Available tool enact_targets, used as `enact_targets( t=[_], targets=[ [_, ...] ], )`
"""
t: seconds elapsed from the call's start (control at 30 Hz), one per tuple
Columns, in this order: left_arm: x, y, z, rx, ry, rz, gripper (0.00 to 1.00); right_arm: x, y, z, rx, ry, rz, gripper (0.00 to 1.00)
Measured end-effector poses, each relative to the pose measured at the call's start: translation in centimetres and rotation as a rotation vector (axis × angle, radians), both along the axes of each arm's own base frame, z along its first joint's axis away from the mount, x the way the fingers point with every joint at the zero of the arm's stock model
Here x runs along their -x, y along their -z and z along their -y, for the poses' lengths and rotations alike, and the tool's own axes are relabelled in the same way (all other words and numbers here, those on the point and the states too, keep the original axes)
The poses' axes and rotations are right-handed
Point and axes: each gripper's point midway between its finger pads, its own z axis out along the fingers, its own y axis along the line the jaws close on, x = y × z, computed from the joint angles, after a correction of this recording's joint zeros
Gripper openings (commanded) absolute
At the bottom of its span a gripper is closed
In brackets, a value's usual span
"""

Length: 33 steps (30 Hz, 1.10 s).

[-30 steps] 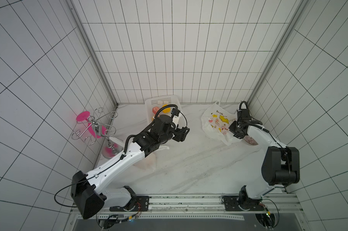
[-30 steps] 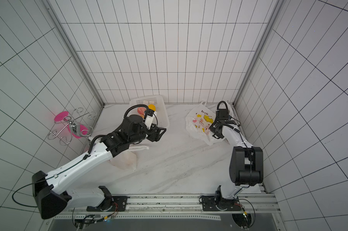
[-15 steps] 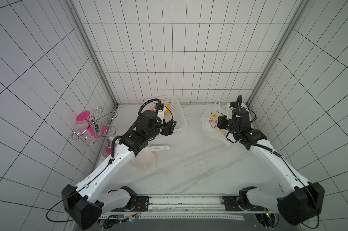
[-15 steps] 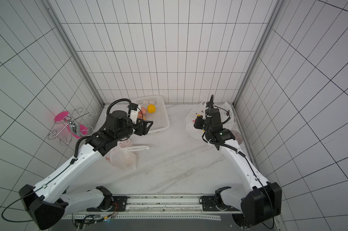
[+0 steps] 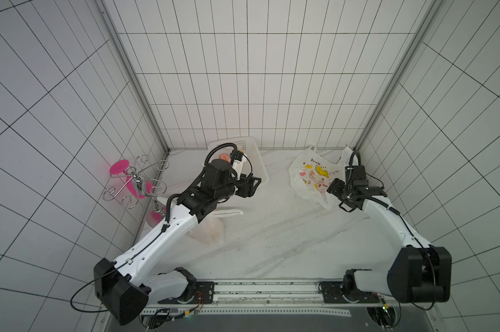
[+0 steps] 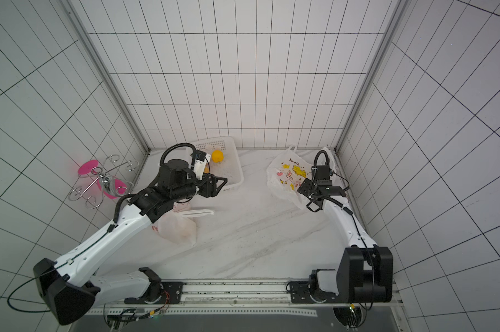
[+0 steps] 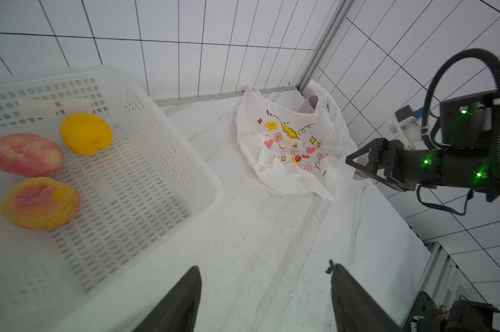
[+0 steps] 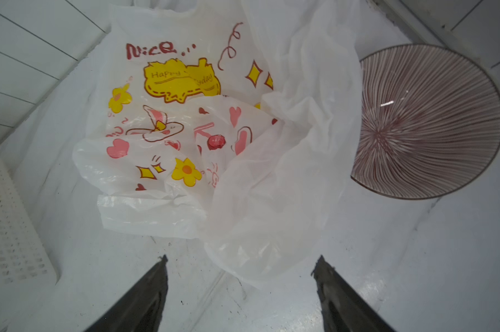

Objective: Place the peach into a plastic bag & tie a knot
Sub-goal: Pick up the plastic bag at the center of the board.

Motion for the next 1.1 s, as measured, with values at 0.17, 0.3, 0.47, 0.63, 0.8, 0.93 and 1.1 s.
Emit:
enact_targets(
  t=[0.17,0.3,0.47,0.63,0.8,0.93,1.1],
  targets=[
    [0.4,0.7,1.0,-0.003,0.024,-0.015,0.71,-1.2,2.0,1.3,-0.046,0.111,-0.045,0.90],
    [0.7,0.9,1.5,-0.004,0.036,-0.017,0.71,-2.6,6.0,2.7,-0.102,0.217,-0.114,0.89],
    [0.6,1.0,1.4,-0.009,0.029,-0.014,0.71,-3.1,8.5,3.1,-0.163,0.276,-0.144,0.56],
    [0.5,1.1,1.2,-0.017,0.018,-0.010,0.70,-4.8,7.9,2.3,-0.222,0.254,-0.077,0.12],
    [0.2,1.0,0.8,-0.028,0.007,0.004,0.70,-6.4,4.5,0.5,-0.181,0.118,0.038,0.00],
    [-1.0,1.0,-0.8,-0.027,-0.032,-0.001,0.70,-7.0,-3.1,-4.2,-0.065,-0.106,0.264,0.00],
    [-2.9,-0.7,-3.4,-0.003,-0.097,0.001,0.71,-3.4,-11.9,-11.0,0.089,-0.407,0.587,0.00]
  ],
)
